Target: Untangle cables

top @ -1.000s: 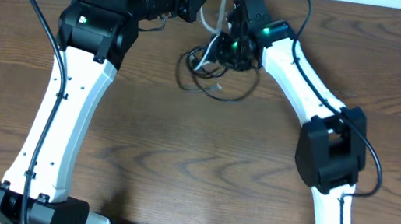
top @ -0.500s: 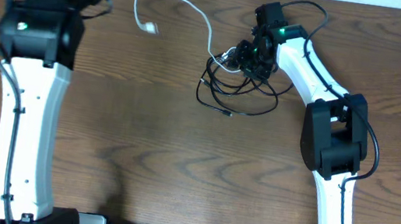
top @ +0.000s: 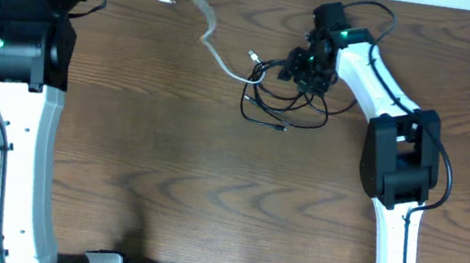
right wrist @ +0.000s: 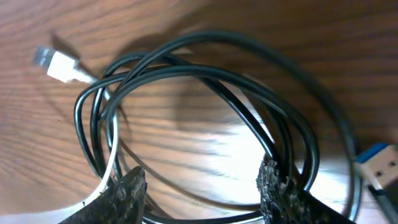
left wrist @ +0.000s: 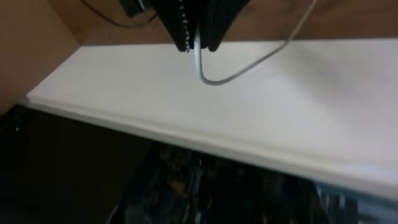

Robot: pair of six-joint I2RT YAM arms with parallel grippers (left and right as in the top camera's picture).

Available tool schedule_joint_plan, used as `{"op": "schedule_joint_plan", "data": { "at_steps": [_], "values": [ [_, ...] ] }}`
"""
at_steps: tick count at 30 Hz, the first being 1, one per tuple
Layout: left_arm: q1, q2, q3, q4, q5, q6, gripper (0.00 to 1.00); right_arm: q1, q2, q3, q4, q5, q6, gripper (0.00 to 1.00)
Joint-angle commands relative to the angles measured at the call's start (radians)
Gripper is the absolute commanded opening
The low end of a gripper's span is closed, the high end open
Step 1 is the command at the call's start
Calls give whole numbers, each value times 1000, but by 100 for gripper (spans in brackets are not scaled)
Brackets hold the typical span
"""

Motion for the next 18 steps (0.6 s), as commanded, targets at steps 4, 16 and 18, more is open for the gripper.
{"op": "schedule_joint_plan", "data": {
  "at_steps": [4, 16, 18],
  "values": [
    [5, -90, 24, 13, 2, -52, 8, -40, 20, -2, -15, 12, -63, 56],
    [74, -138, 24, 248, 229, -340, 7, -40, 20, -2, -19, 12, -79, 60],
    [102, -141, 24, 273, 251, -376, 7, -39, 20, -2, -18, 9, -80, 60]
  ]
}}
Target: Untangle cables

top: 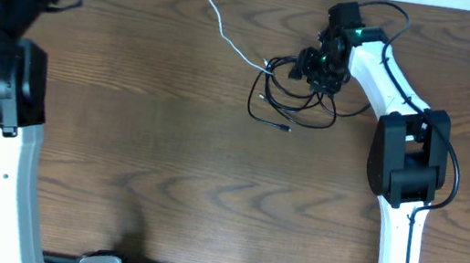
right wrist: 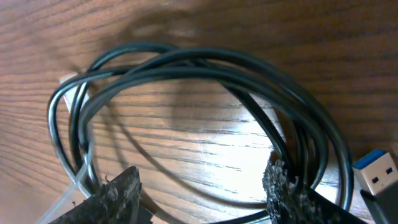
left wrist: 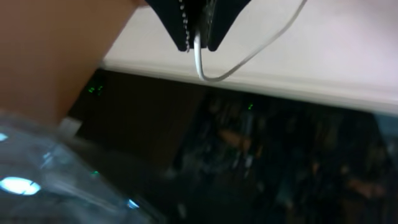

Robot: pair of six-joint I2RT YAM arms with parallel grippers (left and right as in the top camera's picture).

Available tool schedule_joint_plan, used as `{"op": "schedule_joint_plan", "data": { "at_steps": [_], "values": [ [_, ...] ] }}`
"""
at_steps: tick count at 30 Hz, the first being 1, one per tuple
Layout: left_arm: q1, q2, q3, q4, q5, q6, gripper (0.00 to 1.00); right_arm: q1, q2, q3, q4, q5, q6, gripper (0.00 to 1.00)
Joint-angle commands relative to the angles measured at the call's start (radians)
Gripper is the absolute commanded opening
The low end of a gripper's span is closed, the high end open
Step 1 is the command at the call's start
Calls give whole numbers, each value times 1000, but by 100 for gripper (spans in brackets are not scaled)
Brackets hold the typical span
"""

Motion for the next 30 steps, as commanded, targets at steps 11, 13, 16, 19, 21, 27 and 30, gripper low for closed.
{"op": "schedule_joint_plan", "data": {
  "at_steps": [11, 13, 16, 19, 21, 27, 30],
  "values": [
    [3, 121, 23, -449, 97, 48, 8, 3, 5, 9, 24, -199, -204, 58],
    [-19, 172, 23, -525, 96, 109, 7, 3, -16, 10, 15, -203, -219, 58],
    [-48, 242, 23, -599, 96, 187, 7, 14, -53, 10, 13, -231, -271, 59],
    [-63, 294, 23, -643, 95, 243, 7, 34, -80, 10, 10, -236, -287, 62],
    [-66, 325, 23, -665, 92, 263, 8, 46, -82, 10, 2, -236, -231, 60],
    [-67, 405, 23, -744, -28, 296, 7, 112, -80, 10, 0, -167, -171, 54],
    [-67, 419, 23, -782, -81, 334, 7, 145, -80, 10, -25, -53, -103, 49]
  ]
}}
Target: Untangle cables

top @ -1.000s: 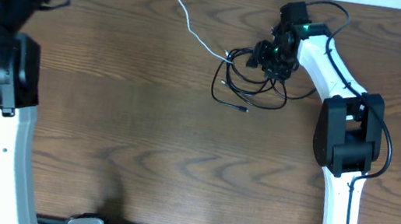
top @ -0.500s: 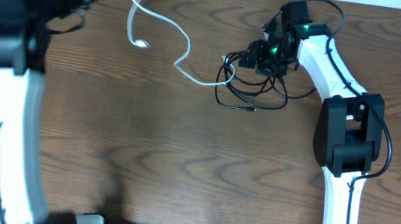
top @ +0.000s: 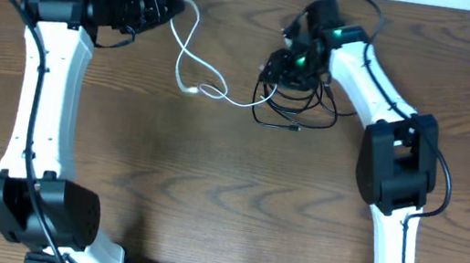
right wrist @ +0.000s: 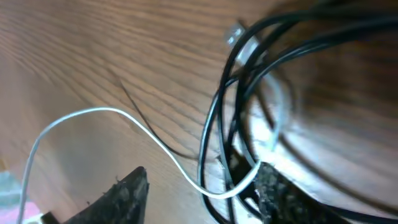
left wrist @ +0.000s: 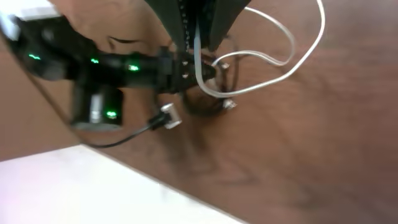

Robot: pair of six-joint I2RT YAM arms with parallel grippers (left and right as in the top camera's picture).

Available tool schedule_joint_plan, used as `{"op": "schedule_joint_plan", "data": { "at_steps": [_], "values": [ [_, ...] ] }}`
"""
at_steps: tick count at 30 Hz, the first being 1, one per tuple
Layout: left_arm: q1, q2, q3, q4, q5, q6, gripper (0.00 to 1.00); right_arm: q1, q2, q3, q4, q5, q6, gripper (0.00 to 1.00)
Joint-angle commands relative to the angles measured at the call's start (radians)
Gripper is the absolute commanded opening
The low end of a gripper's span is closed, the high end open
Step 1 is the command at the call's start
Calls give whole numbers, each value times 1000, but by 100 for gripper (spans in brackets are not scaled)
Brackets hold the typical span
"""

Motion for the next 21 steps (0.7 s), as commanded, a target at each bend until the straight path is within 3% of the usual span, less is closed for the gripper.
{"op": "schedule_joint_plan", "data": {
  "at_steps": [1, 6, 21],
  "values": [
    [0, 23, 6, -30, -92, 82, 8, 49, -35, 10, -31, 165, 113, 47],
    [0, 23, 6, -48, -128, 94, 7, 74, -34, 9, -69, 301, 239, 39],
    [0, 23, 6, -48, -127, 97, 7, 89, -3, -3, -56, 354, 296, 22]
  ]
}}
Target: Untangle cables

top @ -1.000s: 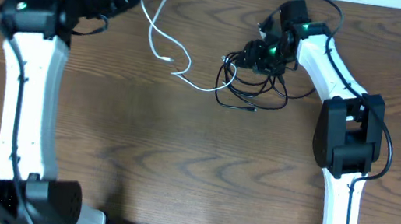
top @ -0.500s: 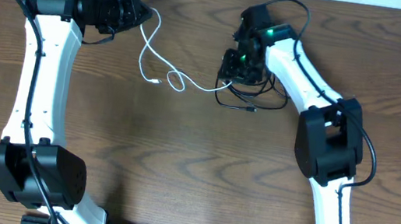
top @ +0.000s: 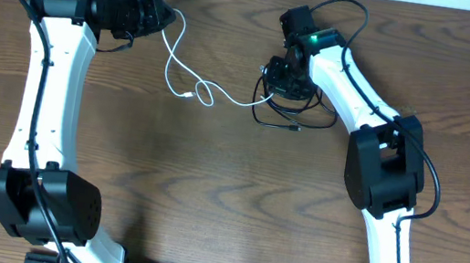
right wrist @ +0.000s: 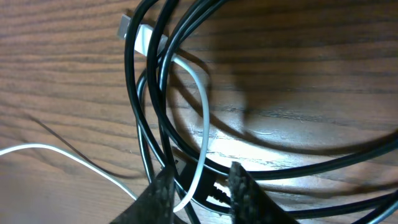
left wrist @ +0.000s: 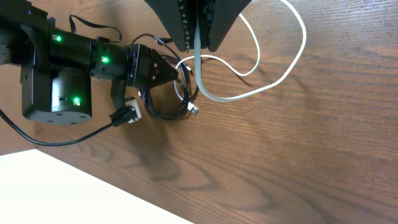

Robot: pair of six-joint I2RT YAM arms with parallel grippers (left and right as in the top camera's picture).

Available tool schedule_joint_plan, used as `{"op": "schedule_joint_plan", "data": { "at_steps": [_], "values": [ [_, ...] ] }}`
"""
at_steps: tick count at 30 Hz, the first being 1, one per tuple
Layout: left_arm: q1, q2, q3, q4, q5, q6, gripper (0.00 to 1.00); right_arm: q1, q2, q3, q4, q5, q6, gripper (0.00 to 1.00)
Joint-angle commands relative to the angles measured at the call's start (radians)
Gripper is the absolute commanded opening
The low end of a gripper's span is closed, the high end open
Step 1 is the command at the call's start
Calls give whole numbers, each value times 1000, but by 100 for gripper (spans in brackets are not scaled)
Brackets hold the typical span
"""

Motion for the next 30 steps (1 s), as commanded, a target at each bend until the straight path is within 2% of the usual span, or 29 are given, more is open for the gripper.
{"op": "schedule_joint_plan", "data": {
  "at_steps": [1, 12, 18, 22, 25, 30],
  "values": [
    [-1, 0, 6, -3, -9, 14, 7, 13, -2, -3, 8, 15, 33, 21],
    [-1, 0, 6, -5, -9, 14, 7, 38, 48, -4, 11, 8, 50, 17],
    [-1, 0, 6, -6, -9, 14, 7, 35, 59, -2, 24, 8, 49, 2],
    [-1, 0, 6, -6, -9, 14, 7, 20, 58, 16, 20, -3, 39, 1],
    [-1, 0, 6, -6, -9, 14, 7, 11, 41, 35, 19, -66, -19, 1],
    [-1, 0, 6, -6, -9, 14, 8, 7, -56, 62, -6, -106, -96, 1]
  ]
}}
